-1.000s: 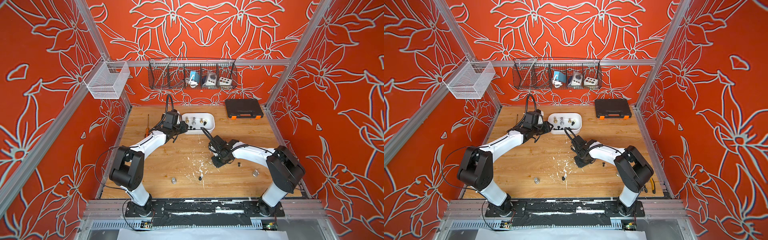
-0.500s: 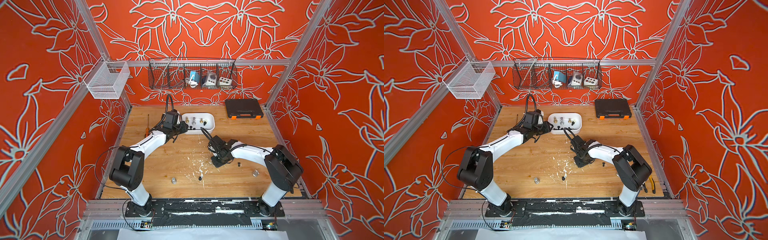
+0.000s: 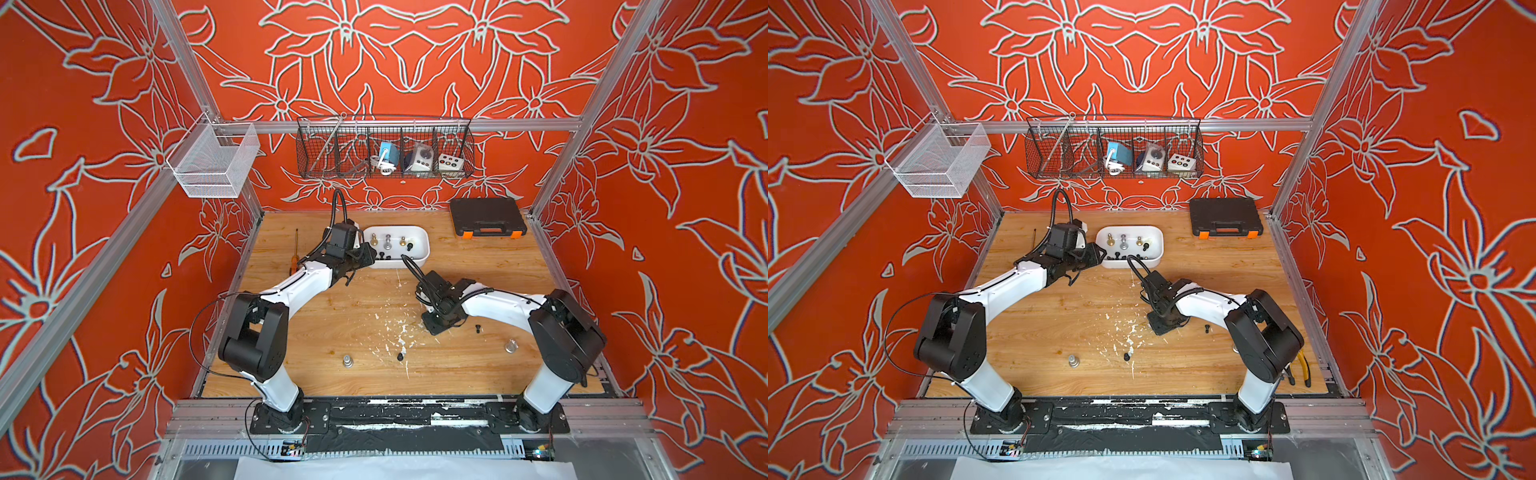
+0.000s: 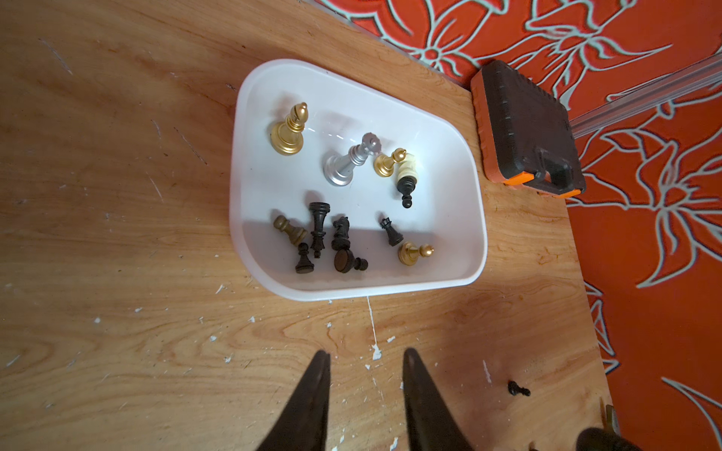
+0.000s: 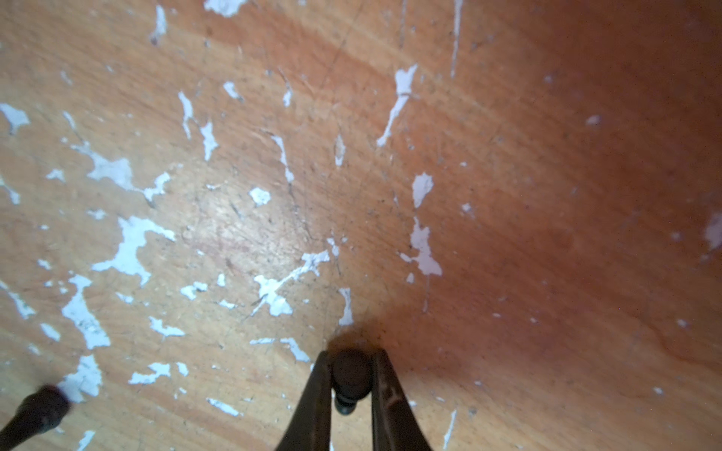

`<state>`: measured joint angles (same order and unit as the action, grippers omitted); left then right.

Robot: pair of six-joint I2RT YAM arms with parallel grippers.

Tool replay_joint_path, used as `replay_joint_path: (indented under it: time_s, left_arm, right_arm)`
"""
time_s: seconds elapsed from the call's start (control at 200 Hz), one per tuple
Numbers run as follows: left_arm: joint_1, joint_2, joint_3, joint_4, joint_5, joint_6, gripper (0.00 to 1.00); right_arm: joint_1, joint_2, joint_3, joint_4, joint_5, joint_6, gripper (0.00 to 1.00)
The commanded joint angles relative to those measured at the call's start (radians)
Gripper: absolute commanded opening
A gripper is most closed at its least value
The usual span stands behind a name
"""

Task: Put the chess pieces into the storage box
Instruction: Pick up the chess piece at the center of the board, then place the chess piece in the storage box.

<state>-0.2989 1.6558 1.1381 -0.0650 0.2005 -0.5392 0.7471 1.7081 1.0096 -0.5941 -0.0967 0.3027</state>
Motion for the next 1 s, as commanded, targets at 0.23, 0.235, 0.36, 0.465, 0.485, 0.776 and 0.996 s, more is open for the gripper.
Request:
replay_joint_path:
  time_s: [0.23,0.235,0.36,0.465,0.485,0.776,0.996]
  left_arm:
    - [0.013,-0.054,-0.019,0.002,0.001,0.012,0.33]
    - [0.014,-0.055,-0.019,0.003,0.001,0.012,0.33]
    - [0.020,-0.067,-0.031,0.004,0.002,0.013,0.33]
    - [0.024,-0.078,-0.037,0.004,0.004,0.012,0.33]
    - [0.024,-0.080,-0.038,0.004,0.004,0.013,0.33]
    - [0.029,-0.115,-0.072,0.009,0.011,0.009,0.33]
    - [0.032,-0.155,-0.115,0.011,0.006,0.009,0.33]
  right_arm:
    - [-0.015,0.001,0.118,0.025,-0.065,-0.003,0.13]
    - [-0.015,0.002,0.120,0.026,-0.066,-0.003,0.13]
    - [-0.045,0.020,0.182,0.050,-0.113,-0.008,0.13]
    - [-0.085,0.037,0.232,0.093,-0.158,0.006,0.12]
    - [-0.094,0.041,0.242,0.103,-0.164,0.009,0.11]
    - [-0.180,0.147,0.456,0.136,-0.198,0.005,0.11]
    - [-0.242,0.232,0.554,0.181,-0.213,0.036,0.13]
